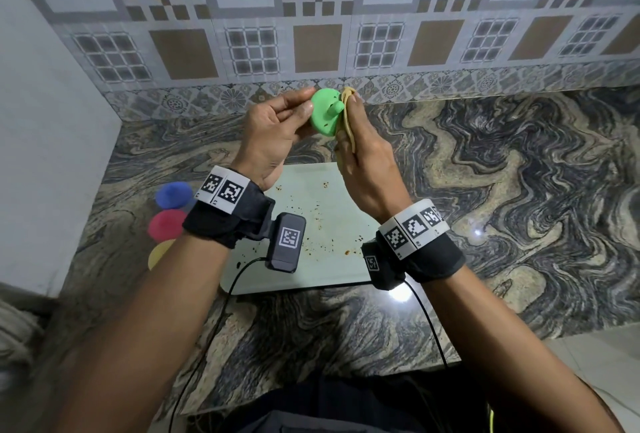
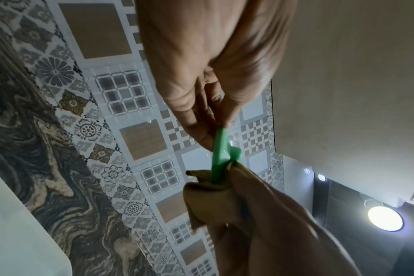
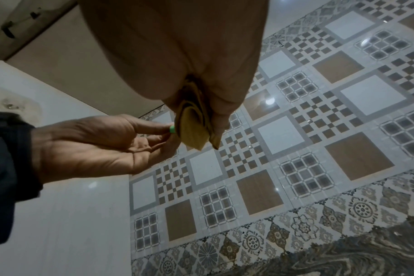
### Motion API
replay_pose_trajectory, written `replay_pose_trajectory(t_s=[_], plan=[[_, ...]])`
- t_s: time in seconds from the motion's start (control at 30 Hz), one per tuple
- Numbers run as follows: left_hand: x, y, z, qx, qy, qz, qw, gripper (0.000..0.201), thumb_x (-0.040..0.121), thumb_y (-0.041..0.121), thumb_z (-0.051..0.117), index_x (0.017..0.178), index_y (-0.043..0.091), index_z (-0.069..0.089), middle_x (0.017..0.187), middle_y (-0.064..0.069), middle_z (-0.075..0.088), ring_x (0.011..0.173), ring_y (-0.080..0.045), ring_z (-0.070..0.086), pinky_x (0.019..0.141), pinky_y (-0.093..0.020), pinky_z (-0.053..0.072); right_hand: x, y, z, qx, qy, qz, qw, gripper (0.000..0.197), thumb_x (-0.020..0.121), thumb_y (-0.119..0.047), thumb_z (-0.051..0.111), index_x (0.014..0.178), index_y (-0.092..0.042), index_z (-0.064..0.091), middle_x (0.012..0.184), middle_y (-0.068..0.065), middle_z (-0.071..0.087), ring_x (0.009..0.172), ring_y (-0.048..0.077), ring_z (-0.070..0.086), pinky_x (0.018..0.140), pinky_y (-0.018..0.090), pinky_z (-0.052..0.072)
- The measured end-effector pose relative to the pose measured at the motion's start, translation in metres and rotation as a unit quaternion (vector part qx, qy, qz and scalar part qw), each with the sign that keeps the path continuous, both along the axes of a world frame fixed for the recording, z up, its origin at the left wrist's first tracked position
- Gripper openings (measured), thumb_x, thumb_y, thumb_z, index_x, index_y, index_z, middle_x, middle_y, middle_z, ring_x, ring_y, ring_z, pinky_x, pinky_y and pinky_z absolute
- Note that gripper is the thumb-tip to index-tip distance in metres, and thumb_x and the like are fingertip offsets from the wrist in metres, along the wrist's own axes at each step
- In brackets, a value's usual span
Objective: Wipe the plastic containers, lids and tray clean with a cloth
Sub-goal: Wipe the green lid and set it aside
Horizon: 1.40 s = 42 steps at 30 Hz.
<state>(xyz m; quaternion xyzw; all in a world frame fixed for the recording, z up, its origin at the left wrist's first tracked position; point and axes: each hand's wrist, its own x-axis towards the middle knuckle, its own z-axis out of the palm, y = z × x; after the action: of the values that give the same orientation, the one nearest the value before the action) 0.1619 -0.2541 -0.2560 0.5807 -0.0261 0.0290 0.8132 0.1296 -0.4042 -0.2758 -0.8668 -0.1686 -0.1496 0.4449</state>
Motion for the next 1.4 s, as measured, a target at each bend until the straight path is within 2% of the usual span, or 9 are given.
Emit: replay_pose_trajectory(t_s=[0.1, 0.2, 0.27, 0.47, 0.67, 0.8, 0.97, 1.17, 1.4], plan=[[-0.003, -0.008, -0.001, 0.004, 0.012, 0.045, 0.999, 0.024, 0.094, -0.003, 0.054, 0.117, -0.006, 0.058, 0.096, -0.006, 0.071, 0.086, -0.011, 0.071, 0.07, -0.025, 0.057, -0.003, 0.001, -0.001, -0.033, 0.002, 0.016, 0.999, 0.062, 0.1, -0.005, 0.039, 0.155, -0.005, 0.01, 0.162, 0.014, 0.011, 0.15, 0.022, 0.013, 0.119, 0.017, 0.011], [-0.009, -0.012, 0.0, 0.006, 0.015, 0.054, 0.998, 0.025, 0.093, -0.003, 0.056, 0.118, -0.006, 0.058, 0.098, -0.008, 0.069, 0.08, -0.009, 0.071, 0.066, -0.019, 0.055, -0.009, -0.001, 0.0, -0.027, 0.03, -0.004, 0.999, 0.068, 0.092, 0.003, 0.042, 0.153, -0.009, 0.014, 0.137, 0.018, 0.053, 0.112, 0.033, 0.059, 0.095, 0.033, 0.045], [-0.012, -0.013, 0.002, -0.004, 0.021, 0.034, 0.999, 0.029, 0.09, -0.007, 0.058, 0.119, -0.005, 0.057, 0.099, -0.01, 0.068, 0.08, -0.01, 0.071, 0.068, -0.02, 0.056, -0.01, -0.002, 0.001, 0.009, 0.021, -0.037, 0.999, 0.06, 0.091, 0.001, 0.048, 0.146, -0.01, 0.027, 0.117, 0.015, 0.064, 0.085, 0.029, 0.063, 0.075, 0.035, 0.047], [-0.018, -0.008, 0.012, 0.003, 0.025, 0.005, 1.0, 0.035, 0.084, -0.012, 0.062, 0.115, 0.002, 0.059, 0.096, -0.008, 0.07, 0.08, -0.01, 0.071, 0.067, -0.018, 0.055, -0.006, -0.005, 0.005, 0.045, -0.076, -0.047, 0.995, 0.058, 0.083, 0.006, 0.056, 0.14, -0.002, 0.048, 0.145, 0.014, 0.049, 0.125, 0.015, 0.047, 0.101, 0.005, 0.035], [-0.012, 0.0, 0.014, 0.012, 0.018, 0.02, 1.0, 0.032, 0.083, -0.011, 0.064, 0.111, 0.005, 0.062, 0.092, -0.003, 0.073, 0.082, -0.011, 0.071, 0.068, -0.02, 0.057, 0.012, -0.017, 0.017, 0.043, -0.052, -0.105, 0.992, 0.048, 0.093, -0.001, 0.05, 0.139, -0.011, 0.052, 0.11, 0.013, 0.071, 0.081, 0.019, 0.066, 0.079, 0.026, 0.051], [-0.009, -0.011, 0.015, -0.011, 0.018, 0.083, 0.996, 0.031, 0.081, -0.012, 0.065, 0.109, 0.001, 0.06, 0.09, -0.007, 0.072, 0.078, -0.013, 0.072, 0.065, -0.02, 0.056, -0.006, 0.003, 0.008, -0.025, -0.079, -0.067, 0.994, 0.058, 0.084, 0.007, 0.059, 0.141, -0.002, 0.047, 0.145, 0.018, 0.048, 0.118, 0.033, 0.06, 0.1, 0.03, 0.044], [-0.013, -0.029, 0.014, -0.011, -0.006, 0.123, 0.992, 0.034, 0.078, -0.011, 0.069, 0.109, 0.003, 0.061, 0.089, -0.01, 0.072, 0.079, -0.017, 0.073, 0.068, -0.027, 0.057, -0.005, 0.017, 0.012, -0.096, -0.06, -0.087, 0.99, 0.058, 0.089, 0.003, 0.055, 0.144, 0.0, 0.039, 0.153, 0.018, 0.037, 0.119, 0.04, 0.057, 0.093, 0.045, 0.05], [-0.012, -0.02, 0.016, -0.024, -0.021, 0.122, 0.992, 0.035, 0.08, -0.011, 0.067, 0.113, -0.003, 0.059, 0.092, -0.009, 0.071, 0.081, -0.014, 0.073, 0.066, -0.023, 0.057, 0.006, -0.003, 0.025, -0.016, -0.05, -0.102, 0.993, 0.052, 0.088, 0.004, 0.047, 0.14, -0.007, 0.047, 0.107, 0.02, 0.069, 0.081, 0.035, 0.065, 0.073, 0.043, 0.051], [-0.008, -0.008, 0.014, -0.065, 0.012, 0.019, 0.998, 0.035, 0.087, -0.014, 0.056, 0.121, -0.007, 0.056, 0.097, -0.008, 0.073, 0.091, -0.017, 0.071, 0.076, -0.023, 0.055, 0.01, -0.002, 0.024, -0.01, -0.1, -0.046, 0.994, 0.059, 0.083, 0.014, 0.047, 0.139, -0.002, 0.048, 0.15, 0.017, 0.042, 0.132, 0.03, 0.049, 0.112, 0.036, 0.039]])
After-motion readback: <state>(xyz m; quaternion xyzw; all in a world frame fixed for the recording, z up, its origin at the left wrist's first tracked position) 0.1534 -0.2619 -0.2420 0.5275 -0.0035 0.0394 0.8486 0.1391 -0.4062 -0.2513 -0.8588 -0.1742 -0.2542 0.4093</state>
